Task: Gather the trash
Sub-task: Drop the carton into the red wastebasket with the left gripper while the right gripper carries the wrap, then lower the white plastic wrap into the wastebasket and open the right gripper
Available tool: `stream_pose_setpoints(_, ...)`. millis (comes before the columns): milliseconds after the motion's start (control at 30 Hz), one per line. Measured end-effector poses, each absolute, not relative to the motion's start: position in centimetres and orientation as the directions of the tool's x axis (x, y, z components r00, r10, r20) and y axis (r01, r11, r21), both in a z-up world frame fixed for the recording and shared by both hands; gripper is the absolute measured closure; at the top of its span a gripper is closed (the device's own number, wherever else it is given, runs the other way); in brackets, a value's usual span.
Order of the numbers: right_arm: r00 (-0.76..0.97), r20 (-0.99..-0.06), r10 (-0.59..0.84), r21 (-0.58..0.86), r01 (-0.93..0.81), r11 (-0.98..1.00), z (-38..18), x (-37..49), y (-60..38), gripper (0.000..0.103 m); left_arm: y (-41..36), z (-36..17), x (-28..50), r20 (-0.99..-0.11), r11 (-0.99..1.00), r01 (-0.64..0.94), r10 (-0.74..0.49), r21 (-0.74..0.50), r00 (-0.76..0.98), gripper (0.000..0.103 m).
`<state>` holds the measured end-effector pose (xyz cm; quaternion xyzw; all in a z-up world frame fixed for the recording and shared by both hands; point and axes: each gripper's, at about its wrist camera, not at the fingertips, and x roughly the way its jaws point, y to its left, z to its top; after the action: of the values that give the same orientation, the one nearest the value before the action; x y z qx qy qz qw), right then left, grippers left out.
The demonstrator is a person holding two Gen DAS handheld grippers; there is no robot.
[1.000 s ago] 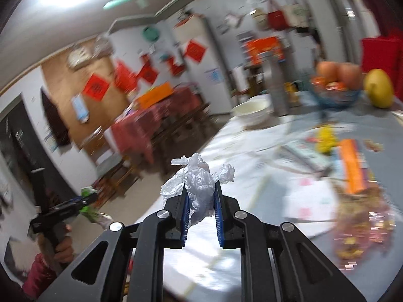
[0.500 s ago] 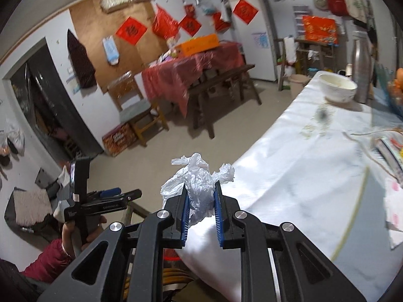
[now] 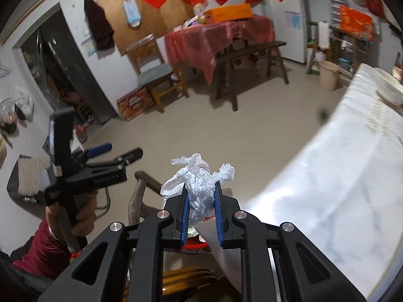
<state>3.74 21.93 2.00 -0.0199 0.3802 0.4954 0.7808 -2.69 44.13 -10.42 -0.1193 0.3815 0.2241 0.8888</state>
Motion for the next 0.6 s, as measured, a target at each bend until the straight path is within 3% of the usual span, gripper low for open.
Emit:
stream_pose_setpoints(367, 0.094, -0.731, 0.676, 0.283, -0.860, 0.425, -1.2, 1.9, 31.9, 0.082, 47.2, -9.4, -4.3, -0.718, 0.834, -0.548, 0.340, -0.067, 0.607, 0.007)
stream_pose_setpoints(433, 0.093, -0.751, 0.653, 0.254, -0.872, 0.417, -1.8, 1.6, 33.7, 0.079, 47.5, -9.2, -4.7, -0.716, 0.828, -0.557, 0.348, -0.069, 0.606, 0.007)
stream_pose_setpoints(500, 0.092, -0.767, 0.635, 0.234, -0.882, 0.410, -2.4, 1.4, 35.1, 0.070, 47.7, -9.1, -5.0, -0.712, 0.822, -0.564, 0.353, -0.072, 0.606, 0.007)
stream_pose_setpoints(600, 0.106, -0.778, 0.620, 0.216, -0.881, 0.421, -3.1, 1.5, 35.8, 0.068, 48.0, -8.7, -5.3, -0.709, 0.820, -0.567, 0.352, -0.082, 0.611, 0.007)
